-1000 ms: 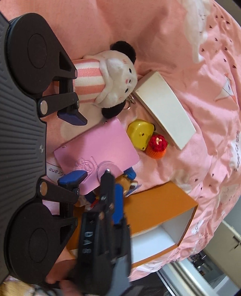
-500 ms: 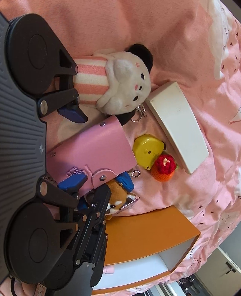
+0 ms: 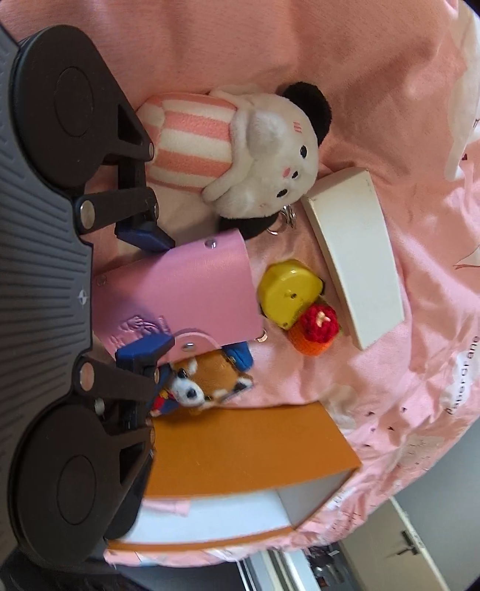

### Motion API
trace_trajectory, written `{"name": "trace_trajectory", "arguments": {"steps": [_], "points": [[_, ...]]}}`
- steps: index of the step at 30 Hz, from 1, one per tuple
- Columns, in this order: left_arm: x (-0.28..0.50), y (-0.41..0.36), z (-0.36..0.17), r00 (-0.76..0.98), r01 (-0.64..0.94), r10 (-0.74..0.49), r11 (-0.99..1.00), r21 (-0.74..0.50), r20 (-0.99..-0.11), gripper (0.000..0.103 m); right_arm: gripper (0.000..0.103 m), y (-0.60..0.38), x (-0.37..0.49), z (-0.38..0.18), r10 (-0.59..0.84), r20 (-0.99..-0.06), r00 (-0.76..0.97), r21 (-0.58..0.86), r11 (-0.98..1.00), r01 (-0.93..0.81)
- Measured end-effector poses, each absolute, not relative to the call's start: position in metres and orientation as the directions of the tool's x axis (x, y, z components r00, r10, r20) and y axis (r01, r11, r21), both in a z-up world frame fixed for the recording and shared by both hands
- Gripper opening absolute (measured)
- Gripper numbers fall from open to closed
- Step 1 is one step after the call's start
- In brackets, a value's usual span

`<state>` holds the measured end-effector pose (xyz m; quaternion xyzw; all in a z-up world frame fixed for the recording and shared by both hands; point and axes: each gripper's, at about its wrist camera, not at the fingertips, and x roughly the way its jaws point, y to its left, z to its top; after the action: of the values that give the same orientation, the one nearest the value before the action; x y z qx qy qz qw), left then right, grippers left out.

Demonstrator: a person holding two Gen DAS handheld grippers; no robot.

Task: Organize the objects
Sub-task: 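Grasp the pink card holder with the left tool while the right tool opens releasing it, then hold the card holder in the left tool while the right grasps the yellow tape measure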

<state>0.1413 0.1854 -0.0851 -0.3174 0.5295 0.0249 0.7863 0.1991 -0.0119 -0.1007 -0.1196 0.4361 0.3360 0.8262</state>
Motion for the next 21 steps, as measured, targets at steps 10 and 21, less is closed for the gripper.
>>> {"name": "trace_trajectory", "arguments": {"steps": [10, 21], "points": [[0.134, 0.175, -0.061, 0.536, -0.343, -0.323, 0.761, -0.551, -0.780, 0.043, 0.002, -0.013, 0.198, -0.102, 0.465, -0.796, 0.387, 0.110, 0.740, -0.664], [0.134, 0.172, -0.059, 0.527, -0.323, -0.265, 0.816, -0.479, -0.808, 0.021, 0.005, -0.022, 0.205, -0.085, 0.560, -0.755, 0.341, 0.231, 0.713, -0.662]]}}
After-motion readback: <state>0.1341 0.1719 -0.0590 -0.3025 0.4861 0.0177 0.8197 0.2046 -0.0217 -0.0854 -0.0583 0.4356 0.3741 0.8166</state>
